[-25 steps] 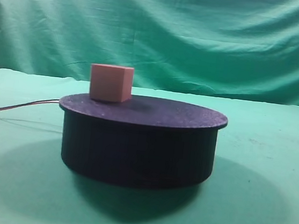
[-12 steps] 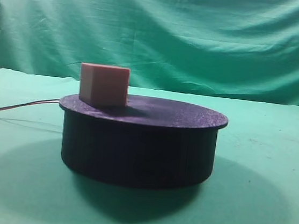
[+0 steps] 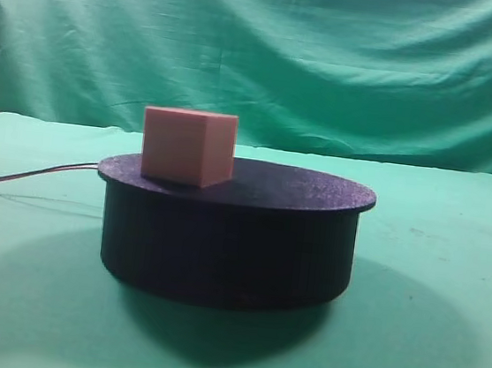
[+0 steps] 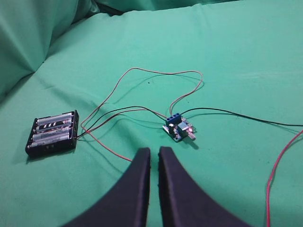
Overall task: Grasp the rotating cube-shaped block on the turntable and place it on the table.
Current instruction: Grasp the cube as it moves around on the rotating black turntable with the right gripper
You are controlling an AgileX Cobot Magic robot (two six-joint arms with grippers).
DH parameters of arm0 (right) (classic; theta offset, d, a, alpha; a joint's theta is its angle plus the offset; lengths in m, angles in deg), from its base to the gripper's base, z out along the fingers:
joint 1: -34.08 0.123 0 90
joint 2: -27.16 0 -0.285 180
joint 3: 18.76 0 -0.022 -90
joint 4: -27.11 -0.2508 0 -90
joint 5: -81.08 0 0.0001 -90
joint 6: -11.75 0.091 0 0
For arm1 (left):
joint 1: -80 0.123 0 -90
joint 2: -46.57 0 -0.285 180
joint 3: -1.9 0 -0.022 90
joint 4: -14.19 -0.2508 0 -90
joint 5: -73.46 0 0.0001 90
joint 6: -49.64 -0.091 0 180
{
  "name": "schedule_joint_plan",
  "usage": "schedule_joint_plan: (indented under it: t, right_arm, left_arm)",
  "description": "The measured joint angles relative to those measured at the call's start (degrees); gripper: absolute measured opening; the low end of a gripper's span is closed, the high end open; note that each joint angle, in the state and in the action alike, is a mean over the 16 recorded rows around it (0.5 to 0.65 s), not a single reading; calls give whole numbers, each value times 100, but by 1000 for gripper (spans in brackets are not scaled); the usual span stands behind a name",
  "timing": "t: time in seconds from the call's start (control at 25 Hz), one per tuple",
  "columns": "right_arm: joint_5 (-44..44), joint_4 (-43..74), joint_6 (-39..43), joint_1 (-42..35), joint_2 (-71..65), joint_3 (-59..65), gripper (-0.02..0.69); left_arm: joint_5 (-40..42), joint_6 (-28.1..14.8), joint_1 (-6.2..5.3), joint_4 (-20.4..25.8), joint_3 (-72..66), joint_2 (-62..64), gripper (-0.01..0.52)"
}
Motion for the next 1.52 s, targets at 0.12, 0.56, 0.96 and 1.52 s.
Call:
schedule_joint_plan:
  t: [0.12, 0.56, 0.96, 1.52]
  right_arm:
    - [-28, -40, 26, 599, -745, -358, 46]
    - [-29, -138, 427, 1646, -2672, -1332, 423]
    - [372, -146, 626, 1685, -3337, -1497, 599]
    - [827, 570, 1056, 1585, -3862, -1805, 366]
  left_arm:
    - [0, 0, 0, 0, 0, 0, 0]
    - [0, 0, 0, 0, 0, 0, 0]
    - [0, 0, 0, 0, 0, 0, 0]
    - [0, 0, 0, 0, 0, 0, 0]
